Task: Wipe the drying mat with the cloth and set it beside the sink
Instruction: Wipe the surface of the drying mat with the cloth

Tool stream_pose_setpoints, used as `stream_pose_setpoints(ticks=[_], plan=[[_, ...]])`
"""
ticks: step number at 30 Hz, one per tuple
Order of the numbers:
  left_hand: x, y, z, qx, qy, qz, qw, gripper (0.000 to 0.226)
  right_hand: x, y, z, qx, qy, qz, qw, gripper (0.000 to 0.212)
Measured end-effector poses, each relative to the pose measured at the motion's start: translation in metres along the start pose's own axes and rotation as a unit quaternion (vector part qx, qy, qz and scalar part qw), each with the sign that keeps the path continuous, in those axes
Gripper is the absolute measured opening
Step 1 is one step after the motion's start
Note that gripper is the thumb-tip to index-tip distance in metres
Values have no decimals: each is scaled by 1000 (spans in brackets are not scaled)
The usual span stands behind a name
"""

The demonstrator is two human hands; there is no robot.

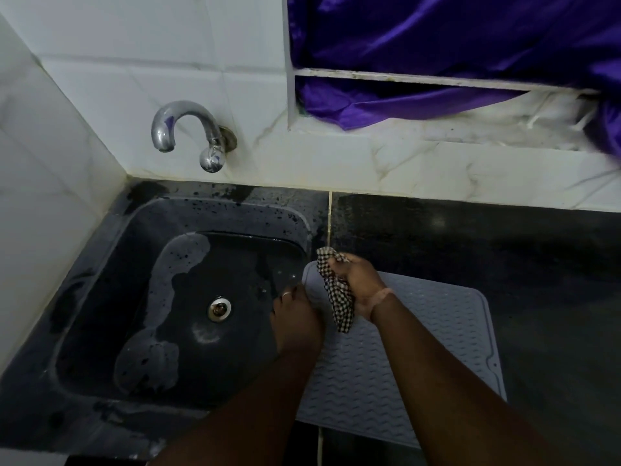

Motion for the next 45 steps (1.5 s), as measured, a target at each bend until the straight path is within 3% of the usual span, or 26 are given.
stream_pose_setpoints(ticks=[3,6,8,10,13,15,21,24,26,28,29,30,33,36,40,45], plan=[[2,-16,-1,-145,-35,-20,989,32,-17,-1,21,159,31,-65,985,22],[-1,-42,-2,-365,55,69,927,22,-31,-8,39,238,33,-105,965,32],[-6,-62,-5,-429,117,104,890,24,-35,-15,50,246,16,-109,963,47],[-12,-76,-10,-452,160,128,869,24,-35,-20,65,202,-40,-79,975,45],[-25,-90,-21,-481,212,177,832,16,-39,-30,94,106,-120,-9,987,13],[-34,-97,-24,-500,244,191,808,15,-44,-42,109,98,-129,-17,987,17],[-53,-120,-39,-502,279,168,801,19,-60,-51,154,82,-111,-90,986,40],[-60,-130,-48,-496,323,153,791,20,-66,-46,177,92,-95,-111,985,31],[-60,-132,-56,-460,314,136,819,23,-68,-42,195,59,-133,-103,984,27],[-51,-129,-61,-324,207,15,923,25,-65,-37,217,-62,-212,-71,973,35],[-46,-126,-59,-234,134,-61,961,26,-65,-34,226,-127,-250,-54,958,36],[-43,-122,-56,-162,70,-116,977,29,-64,-30,235,-178,-288,-34,940,35],[-37,-107,-45,-20,15,-120,992,39,-63,-20,249,-305,-383,23,872,26],[-38,-93,-41,41,41,-81,995,46,-58,-14,248,-387,-421,28,819,24],[-37,-77,-42,67,59,-81,993,52,-46,-19,242,-458,-394,44,796,29],[-32,-75,-40,71,64,-97,991,54,-42,-18,231,-476,-354,22,805,35]])
Point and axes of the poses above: each hand's wrist, its own x-axis towards the middle knuckle, its own z-axis out of the back of the hand, y = z × x, the point moved 2 cm from there along x, towards the middle knuckle, and after that the axes turned 10 degrees about -y, right-handed, at the moved point
